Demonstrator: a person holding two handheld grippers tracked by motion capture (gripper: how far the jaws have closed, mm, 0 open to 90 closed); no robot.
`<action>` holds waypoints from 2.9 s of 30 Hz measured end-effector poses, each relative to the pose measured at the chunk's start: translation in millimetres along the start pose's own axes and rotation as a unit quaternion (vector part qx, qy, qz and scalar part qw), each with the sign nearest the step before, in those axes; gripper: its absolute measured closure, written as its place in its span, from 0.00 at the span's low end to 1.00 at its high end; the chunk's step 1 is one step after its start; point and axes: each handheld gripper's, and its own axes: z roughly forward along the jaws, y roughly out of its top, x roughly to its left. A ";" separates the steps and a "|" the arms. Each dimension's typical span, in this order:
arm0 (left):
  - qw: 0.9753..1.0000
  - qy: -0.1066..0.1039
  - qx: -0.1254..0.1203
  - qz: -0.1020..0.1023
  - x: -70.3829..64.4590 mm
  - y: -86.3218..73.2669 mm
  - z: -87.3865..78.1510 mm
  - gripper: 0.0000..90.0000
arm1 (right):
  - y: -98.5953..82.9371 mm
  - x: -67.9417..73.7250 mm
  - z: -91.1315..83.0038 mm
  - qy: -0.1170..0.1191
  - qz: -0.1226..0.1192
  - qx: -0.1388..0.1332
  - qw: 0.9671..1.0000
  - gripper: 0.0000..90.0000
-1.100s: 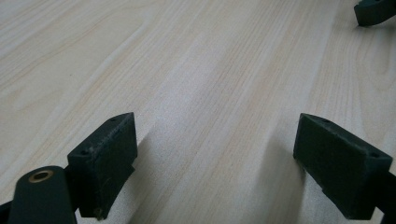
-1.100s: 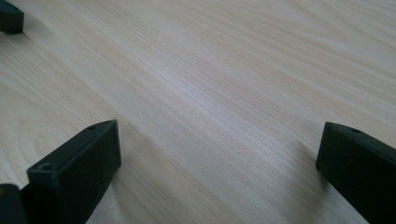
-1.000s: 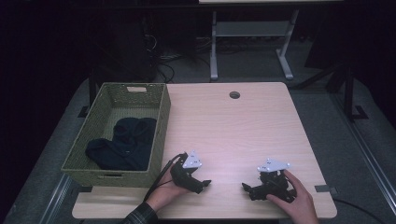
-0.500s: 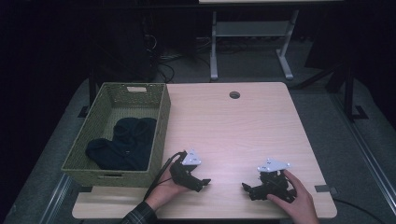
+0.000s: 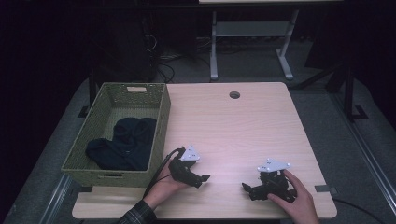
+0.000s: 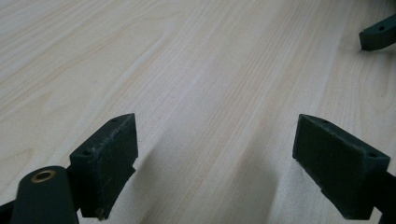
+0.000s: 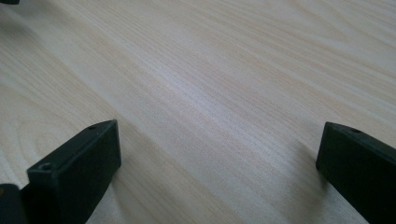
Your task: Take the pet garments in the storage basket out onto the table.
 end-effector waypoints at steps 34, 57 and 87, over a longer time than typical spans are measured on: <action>1.000 0.007 -0.019 0.003 6.8 17.1 -17.8 0.15 | 0.0 0.1 0.1 0.000 0.001 -0.001 1.000 0.00; 1.000 0.007 -0.020 0.010 10.3 29.1 -25.4 0.15 | 0.1 0.4 0.2 -0.001 0.002 -0.001 1.000 0.00; 0.999 0.004 -0.045 0.013 15.6 56.1 -47.6 0.15 | 0.1 0.3 0.2 -0.001 0.002 -0.001 1.000 0.00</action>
